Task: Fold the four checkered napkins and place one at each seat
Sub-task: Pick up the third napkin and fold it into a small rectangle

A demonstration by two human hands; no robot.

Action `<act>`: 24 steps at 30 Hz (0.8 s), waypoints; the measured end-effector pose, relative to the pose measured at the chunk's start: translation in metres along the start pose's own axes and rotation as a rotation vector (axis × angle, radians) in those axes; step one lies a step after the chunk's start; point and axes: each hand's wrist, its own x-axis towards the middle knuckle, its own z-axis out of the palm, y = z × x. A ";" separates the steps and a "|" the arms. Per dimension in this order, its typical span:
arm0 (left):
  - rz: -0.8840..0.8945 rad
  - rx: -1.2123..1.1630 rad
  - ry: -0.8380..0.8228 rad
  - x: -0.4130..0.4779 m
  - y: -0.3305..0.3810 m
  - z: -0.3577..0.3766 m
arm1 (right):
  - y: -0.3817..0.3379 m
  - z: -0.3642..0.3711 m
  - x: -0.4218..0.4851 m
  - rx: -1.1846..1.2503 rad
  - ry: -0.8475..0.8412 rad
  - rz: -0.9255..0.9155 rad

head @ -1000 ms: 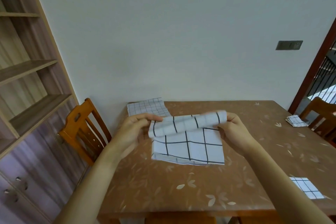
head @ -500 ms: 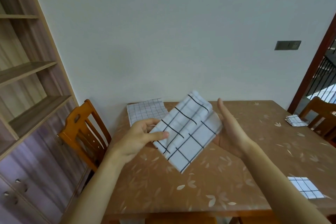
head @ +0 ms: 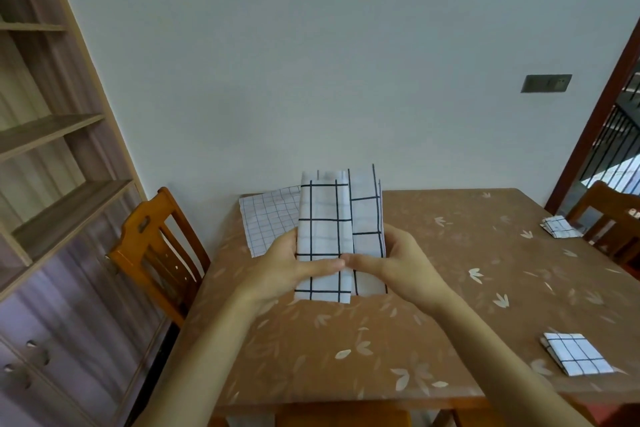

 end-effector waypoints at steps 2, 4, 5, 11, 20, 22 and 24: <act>0.026 -0.004 0.056 0.002 -0.002 0.001 | 0.000 0.004 0.001 0.019 0.058 -0.020; 0.046 -0.010 0.103 0.004 -0.006 0.001 | 0.004 0.006 0.001 0.059 0.151 -0.001; 0.050 -0.017 0.133 0.004 -0.007 0.001 | 0.006 0.007 0.001 0.059 0.192 0.003; 0.046 0.004 0.271 0.008 -0.015 0.008 | 0.015 0.017 -0.010 -0.063 0.180 -0.119; 0.059 0.055 0.272 0.005 -0.018 0.019 | 0.023 0.038 -0.013 -0.311 0.218 -0.274; 0.025 0.008 0.208 0.001 -0.013 0.021 | 0.020 0.043 -0.017 -0.276 0.107 -0.289; -0.025 -0.095 0.137 -0.002 -0.011 0.019 | 0.019 0.044 -0.019 -0.240 0.068 -0.282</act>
